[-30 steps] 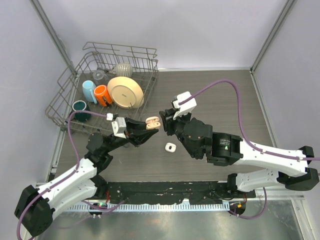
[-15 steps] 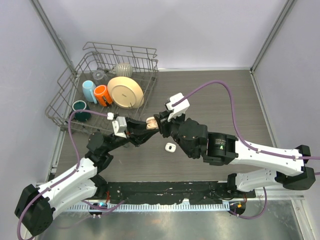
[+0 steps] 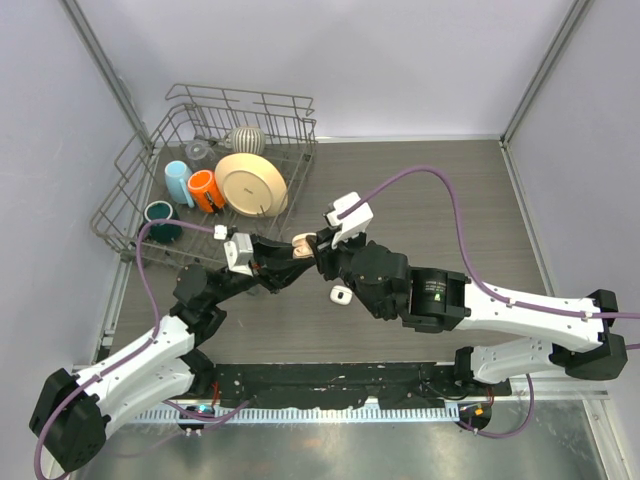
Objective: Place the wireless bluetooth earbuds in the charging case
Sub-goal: Place the earbud in the charging case.
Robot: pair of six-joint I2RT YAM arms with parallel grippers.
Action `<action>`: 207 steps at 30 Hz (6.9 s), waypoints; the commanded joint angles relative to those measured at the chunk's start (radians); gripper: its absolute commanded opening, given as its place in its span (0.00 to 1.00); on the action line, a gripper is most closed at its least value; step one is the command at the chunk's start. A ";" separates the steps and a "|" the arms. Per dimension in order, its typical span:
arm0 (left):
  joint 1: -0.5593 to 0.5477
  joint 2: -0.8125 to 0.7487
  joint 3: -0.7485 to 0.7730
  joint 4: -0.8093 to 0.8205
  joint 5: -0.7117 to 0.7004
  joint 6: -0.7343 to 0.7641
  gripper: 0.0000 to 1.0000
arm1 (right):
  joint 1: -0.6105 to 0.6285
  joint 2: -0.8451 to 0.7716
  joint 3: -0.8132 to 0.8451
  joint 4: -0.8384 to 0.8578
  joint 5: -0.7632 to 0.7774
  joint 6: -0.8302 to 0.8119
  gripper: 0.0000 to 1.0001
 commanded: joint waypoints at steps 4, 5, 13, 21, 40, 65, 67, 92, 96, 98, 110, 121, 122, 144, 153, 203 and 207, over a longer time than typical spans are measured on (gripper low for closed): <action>-0.004 -0.005 0.040 0.068 -0.006 0.007 0.00 | 0.009 -0.008 -0.015 0.020 0.010 -0.005 0.01; -0.003 -0.002 0.042 0.069 -0.007 0.005 0.00 | 0.009 -0.008 -0.016 0.020 0.015 -0.007 0.01; -0.003 -0.002 0.040 0.073 -0.007 0.004 0.00 | 0.014 -0.008 -0.026 0.030 0.051 -0.023 0.01; -0.004 -0.004 0.040 0.076 -0.010 0.005 0.00 | 0.017 -0.021 -0.033 0.043 0.053 -0.066 0.01; -0.003 0.007 0.039 0.089 0.000 -0.001 0.00 | 0.023 -0.022 -0.024 0.073 0.113 -0.135 0.01; -0.003 -0.010 0.040 0.102 -0.032 -0.008 0.00 | 0.024 -0.028 -0.044 0.050 -0.011 -0.092 0.01; -0.004 -0.013 0.039 0.102 -0.044 -0.007 0.00 | 0.026 -0.036 -0.050 0.045 -0.034 -0.089 0.01; -0.004 -0.076 -0.055 0.158 0.034 0.162 0.00 | 0.026 -0.099 -0.010 0.111 -0.077 -0.118 0.01; -0.004 -0.087 -0.060 0.129 0.034 0.190 0.00 | 0.027 -0.097 -0.001 0.109 -0.082 -0.112 0.01; -0.004 -0.088 -0.056 0.117 0.033 0.196 0.00 | 0.027 -0.093 -0.001 0.105 -0.080 -0.114 0.01; -0.004 -0.078 -0.017 0.106 0.000 0.144 0.00 | 0.037 -0.050 0.011 0.080 -0.071 -0.140 0.01; -0.004 -0.090 -0.009 0.100 -0.020 0.101 0.00 | 0.053 -0.034 -0.001 0.065 -0.041 -0.171 0.01; -0.004 -0.091 -0.009 0.100 -0.018 0.096 0.00 | 0.053 -0.033 -0.001 0.066 -0.036 -0.175 0.01; -0.004 -0.105 -0.004 0.089 -0.032 0.090 0.00 | 0.129 0.013 0.023 0.066 0.073 -0.332 0.01; -0.004 -0.099 -0.003 0.089 -0.018 0.082 0.00 | 0.132 -0.013 0.010 0.100 0.114 -0.352 0.01; -0.023 -0.091 0.003 0.169 -0.061 0.045 0.00 | 0.132 -0.044 -0.041 0.002 -0.093 -0.232 0.01; -0.023 -0.088 0.002 0.174 -0.066 0.045 0.00 | 0.132 -0.053 -0.041 -0.004 -0.111 -0.203 0.06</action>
